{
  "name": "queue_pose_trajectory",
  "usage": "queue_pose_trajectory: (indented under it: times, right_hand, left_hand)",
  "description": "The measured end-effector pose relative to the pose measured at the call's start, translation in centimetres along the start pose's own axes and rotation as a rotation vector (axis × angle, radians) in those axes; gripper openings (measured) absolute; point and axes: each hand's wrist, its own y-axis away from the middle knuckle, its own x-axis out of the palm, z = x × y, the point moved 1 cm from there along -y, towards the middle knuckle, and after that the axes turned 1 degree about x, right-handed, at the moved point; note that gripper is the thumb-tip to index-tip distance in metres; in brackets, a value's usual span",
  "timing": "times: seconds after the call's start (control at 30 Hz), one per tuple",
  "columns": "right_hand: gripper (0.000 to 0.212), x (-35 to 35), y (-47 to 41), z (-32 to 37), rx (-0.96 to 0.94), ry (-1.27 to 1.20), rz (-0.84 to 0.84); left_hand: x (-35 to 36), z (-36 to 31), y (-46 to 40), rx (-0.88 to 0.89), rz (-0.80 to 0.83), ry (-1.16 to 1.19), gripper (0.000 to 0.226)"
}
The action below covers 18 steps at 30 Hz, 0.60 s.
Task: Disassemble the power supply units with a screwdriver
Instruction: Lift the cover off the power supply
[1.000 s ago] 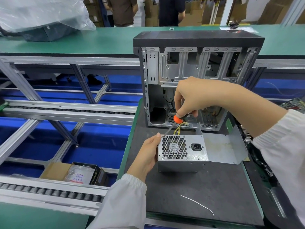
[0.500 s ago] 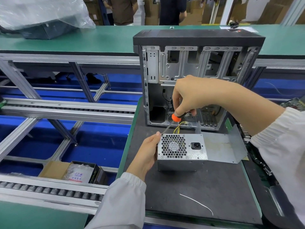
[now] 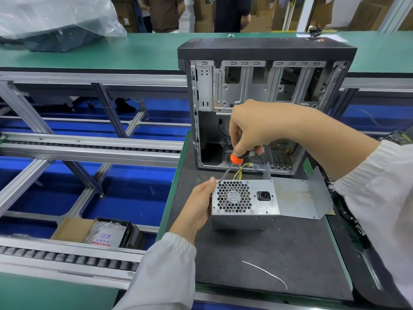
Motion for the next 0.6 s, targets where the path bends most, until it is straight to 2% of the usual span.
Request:
queue_pose_trajectory:
  times: [0.6]
  right_hand:
    - [0.011, -0.30, -0.98, 0.81, 0.040, -0.024, 0.032]
  left_hand:
    - [-0.03, 0.04, -0.24, -0.008, -0.015, -0.004, 0.040]
